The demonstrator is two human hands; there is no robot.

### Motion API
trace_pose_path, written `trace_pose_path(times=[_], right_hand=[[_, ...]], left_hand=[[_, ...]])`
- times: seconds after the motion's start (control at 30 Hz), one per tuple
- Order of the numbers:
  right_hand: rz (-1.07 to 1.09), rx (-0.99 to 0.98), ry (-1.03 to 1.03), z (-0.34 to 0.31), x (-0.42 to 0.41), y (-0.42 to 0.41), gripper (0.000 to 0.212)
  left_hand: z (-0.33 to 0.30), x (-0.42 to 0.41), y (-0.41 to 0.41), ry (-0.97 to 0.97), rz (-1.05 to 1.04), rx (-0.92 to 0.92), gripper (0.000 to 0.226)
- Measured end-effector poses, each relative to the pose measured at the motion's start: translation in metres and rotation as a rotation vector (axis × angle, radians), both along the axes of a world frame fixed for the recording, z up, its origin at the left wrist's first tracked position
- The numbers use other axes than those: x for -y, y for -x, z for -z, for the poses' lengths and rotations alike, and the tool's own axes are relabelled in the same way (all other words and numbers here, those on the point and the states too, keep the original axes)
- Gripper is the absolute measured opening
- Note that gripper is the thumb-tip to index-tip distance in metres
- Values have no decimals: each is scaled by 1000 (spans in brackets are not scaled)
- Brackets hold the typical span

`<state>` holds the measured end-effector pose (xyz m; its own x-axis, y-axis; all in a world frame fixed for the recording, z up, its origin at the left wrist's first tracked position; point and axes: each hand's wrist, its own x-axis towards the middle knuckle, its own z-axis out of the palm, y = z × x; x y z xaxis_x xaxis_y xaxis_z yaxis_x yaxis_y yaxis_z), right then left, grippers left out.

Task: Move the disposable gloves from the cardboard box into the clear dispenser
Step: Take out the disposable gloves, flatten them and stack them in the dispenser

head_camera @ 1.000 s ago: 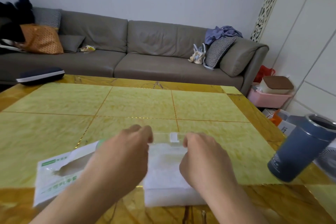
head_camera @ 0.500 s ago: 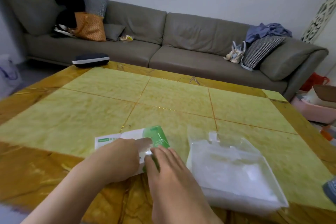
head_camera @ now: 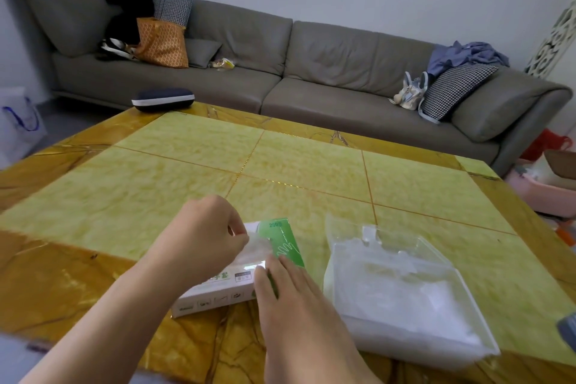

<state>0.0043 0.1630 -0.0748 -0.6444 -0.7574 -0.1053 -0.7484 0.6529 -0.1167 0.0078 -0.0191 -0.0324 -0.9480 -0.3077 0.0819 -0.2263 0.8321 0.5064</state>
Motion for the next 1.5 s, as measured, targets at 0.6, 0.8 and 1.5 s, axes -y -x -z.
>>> trace_pose_path(times=[0.6, 0.8, 1.5], right_hand=[[96, 28, 268, -13, -5, -6, 71], [445, 376, 1134, -53, -47, 23, 16], [509, 669, 1291, -65, -76, 42, 24]], left_hand=[[-26, -10, -7, -1155, -35, -311, 16], [-25, -21, -8, -1361, 80, -221, 23], [-17, -88, -7, -985, 155, -186, 19]])
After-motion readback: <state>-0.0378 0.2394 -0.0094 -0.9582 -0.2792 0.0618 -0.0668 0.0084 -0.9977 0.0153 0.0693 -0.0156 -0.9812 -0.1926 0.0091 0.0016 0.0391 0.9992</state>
